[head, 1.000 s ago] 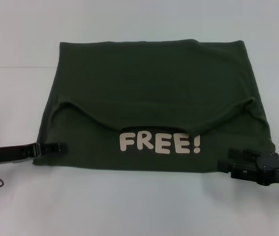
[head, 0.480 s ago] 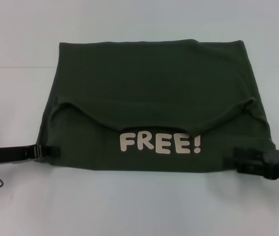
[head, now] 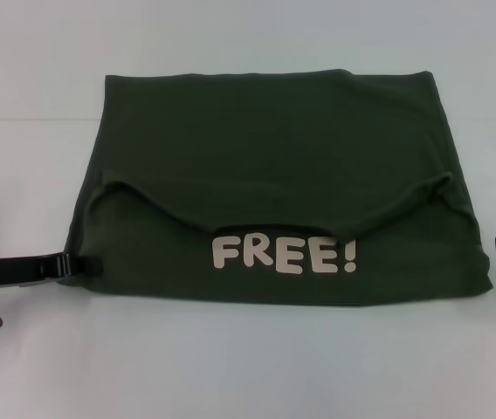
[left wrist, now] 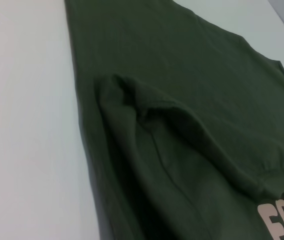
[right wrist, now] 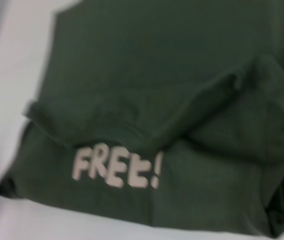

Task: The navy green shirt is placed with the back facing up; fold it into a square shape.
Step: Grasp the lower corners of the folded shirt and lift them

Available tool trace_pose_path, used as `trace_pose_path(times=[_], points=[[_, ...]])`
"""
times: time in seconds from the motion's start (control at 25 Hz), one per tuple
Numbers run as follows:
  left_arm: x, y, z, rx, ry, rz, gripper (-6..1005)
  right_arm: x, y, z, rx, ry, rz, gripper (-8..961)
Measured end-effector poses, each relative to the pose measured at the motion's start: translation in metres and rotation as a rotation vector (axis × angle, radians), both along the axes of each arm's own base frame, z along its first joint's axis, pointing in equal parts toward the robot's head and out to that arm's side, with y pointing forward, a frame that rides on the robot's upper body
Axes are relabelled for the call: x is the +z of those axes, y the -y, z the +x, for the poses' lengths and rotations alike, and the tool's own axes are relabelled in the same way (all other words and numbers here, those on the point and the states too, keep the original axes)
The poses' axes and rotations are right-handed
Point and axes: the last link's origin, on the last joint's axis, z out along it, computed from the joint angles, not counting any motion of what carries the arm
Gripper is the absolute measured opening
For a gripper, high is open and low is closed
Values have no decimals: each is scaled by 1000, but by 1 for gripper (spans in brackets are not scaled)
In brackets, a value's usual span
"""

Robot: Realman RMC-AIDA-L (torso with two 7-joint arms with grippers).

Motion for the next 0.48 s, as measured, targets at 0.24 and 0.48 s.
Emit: trace_pose_path(times=[0.24,0.48], points=[[0,-2,2,-8,-1,-5,31,-17,-34,-25,-11,199,-89,884],[1,-2,4,-13,8,-10,32,-40,-48,-31,6,266,-115,882]])
